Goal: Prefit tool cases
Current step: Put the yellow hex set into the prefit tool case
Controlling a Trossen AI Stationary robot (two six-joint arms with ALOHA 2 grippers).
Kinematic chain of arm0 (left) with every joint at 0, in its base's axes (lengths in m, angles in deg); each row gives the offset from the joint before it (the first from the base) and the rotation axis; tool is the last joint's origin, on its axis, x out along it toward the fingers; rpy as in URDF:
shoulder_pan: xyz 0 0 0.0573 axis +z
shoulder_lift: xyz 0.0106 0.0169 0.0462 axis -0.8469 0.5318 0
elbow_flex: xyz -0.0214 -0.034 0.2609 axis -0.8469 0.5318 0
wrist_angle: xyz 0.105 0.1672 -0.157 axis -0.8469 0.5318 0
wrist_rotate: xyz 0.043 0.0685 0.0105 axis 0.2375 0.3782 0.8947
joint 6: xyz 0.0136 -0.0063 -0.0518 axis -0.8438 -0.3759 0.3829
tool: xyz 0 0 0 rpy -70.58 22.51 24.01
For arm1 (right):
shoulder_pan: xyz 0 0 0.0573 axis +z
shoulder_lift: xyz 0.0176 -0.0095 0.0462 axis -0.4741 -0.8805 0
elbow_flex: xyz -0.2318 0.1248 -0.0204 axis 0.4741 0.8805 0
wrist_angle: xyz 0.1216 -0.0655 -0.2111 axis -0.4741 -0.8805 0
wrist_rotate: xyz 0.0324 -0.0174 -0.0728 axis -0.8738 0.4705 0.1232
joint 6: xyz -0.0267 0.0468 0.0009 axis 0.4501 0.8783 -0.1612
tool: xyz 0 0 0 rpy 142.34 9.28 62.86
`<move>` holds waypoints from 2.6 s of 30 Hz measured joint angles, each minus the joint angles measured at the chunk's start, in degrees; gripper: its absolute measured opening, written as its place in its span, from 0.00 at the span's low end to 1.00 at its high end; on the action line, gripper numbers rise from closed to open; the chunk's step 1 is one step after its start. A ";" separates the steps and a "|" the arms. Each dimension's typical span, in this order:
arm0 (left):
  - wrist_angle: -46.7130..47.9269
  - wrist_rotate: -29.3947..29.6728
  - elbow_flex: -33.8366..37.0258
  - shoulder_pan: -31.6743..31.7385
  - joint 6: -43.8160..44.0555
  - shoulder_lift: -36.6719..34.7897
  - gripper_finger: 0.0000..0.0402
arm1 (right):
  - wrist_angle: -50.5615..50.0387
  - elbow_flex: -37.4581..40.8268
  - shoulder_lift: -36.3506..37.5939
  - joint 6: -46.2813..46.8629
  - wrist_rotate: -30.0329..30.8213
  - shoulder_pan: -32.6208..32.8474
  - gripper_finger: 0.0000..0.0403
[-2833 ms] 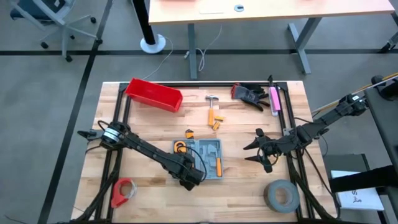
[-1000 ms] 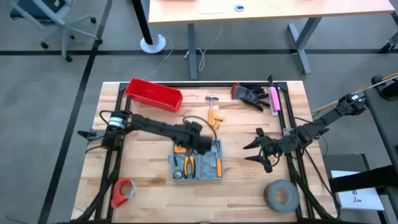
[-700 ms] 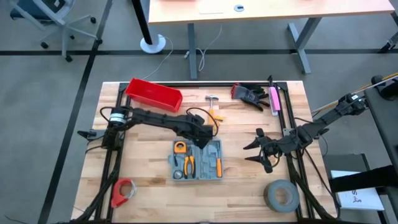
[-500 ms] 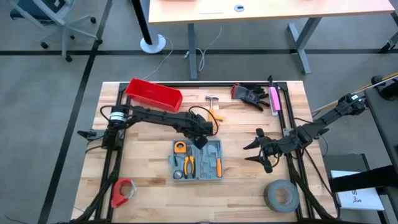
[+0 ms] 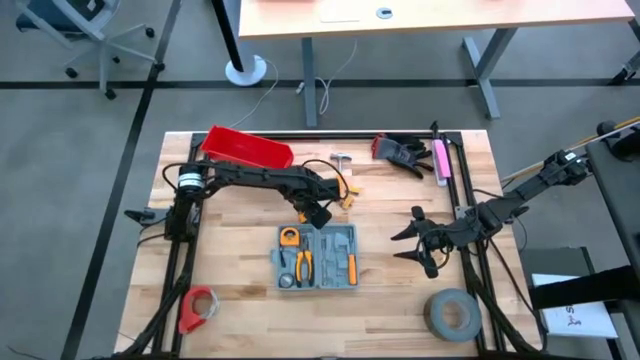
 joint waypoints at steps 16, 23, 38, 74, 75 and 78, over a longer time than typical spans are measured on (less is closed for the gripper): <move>-7.55 -0.42 6.63 0.73 -2.36 0.09 0.48 | 0.42 -0.39 -0.02 -0.37 0.00 0.01 0.49; -11.16 -1.53 9.02 0.73 -2.71 0.10 0.43 | 0.40 -0.39 -0.01 -0.39 0.00 0.01 0.49; -11.70 -1.73 9.23 0.71 -2.77 0.14 0.03 | 0.40 -0.42 -0.02 -0.42 0.02 0.00 0.49; 3.67 -14.55 9.23 -7.81 -7.38 -12.22 0.01 | 0.13 -0.48 -0.02 -0.15 1.51 0.00 0.49; 4.28 -14.85 9.23 -9.01 -7.55 -11.98 0.01 | 0.11 -0.48 -0.02 -0.21 1.51 0.00 0.49; 4.25 -14.93 9.25 -12.29 -6.93 -11.29 0.01 | 0.18 -0.48 -0.01 -0.34 1.51 0.00 0.49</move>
